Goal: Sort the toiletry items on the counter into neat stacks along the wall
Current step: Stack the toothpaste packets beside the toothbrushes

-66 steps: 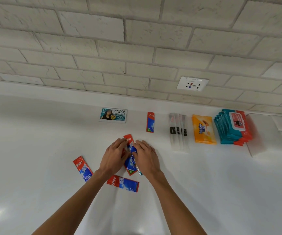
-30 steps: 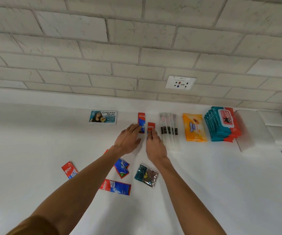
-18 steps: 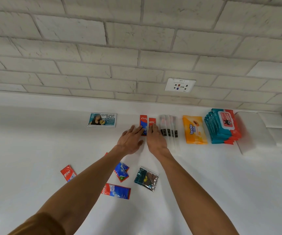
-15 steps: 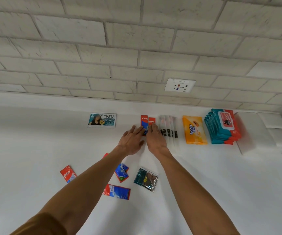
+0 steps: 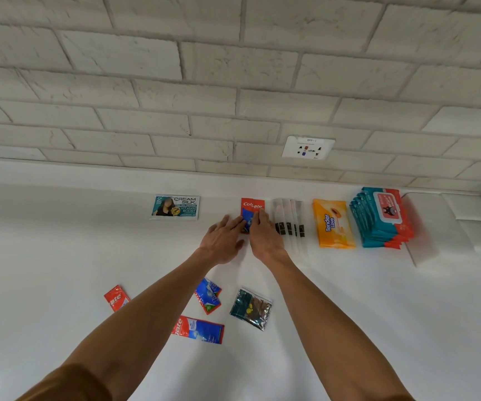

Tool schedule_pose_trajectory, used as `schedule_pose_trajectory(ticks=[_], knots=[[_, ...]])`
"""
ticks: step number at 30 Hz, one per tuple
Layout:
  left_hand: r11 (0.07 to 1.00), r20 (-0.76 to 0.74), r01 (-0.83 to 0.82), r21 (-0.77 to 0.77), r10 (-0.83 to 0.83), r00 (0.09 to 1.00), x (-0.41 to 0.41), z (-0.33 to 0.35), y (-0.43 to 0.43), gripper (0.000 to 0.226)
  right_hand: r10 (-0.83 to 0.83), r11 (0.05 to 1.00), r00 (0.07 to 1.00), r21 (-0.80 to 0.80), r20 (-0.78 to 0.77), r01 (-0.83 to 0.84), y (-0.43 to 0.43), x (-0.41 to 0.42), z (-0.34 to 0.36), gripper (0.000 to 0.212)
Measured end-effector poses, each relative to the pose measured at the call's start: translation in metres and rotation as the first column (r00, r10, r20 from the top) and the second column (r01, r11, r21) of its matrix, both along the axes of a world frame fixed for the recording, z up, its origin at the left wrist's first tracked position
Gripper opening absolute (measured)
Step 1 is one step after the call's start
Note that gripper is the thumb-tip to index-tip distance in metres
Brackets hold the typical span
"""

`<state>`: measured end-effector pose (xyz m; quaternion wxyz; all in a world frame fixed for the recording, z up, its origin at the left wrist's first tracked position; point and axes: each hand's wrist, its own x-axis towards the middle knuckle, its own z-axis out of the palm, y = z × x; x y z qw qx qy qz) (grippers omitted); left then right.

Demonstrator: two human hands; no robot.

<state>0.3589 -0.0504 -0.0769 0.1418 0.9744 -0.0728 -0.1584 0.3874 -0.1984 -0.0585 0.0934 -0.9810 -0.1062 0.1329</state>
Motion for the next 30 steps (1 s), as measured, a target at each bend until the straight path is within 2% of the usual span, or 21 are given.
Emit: schedule_pose_trajectory(ticks=[30], knots=[[0.999, 0.009, -0.026, 0.024, 0.026, 1.000, -0.002, 0.004, -0.009, 0.069, 0.050, 0.999, 0.998, -0.008, -0.035, -0.050, -0.009, 0.012, -0.010, 0.094]])
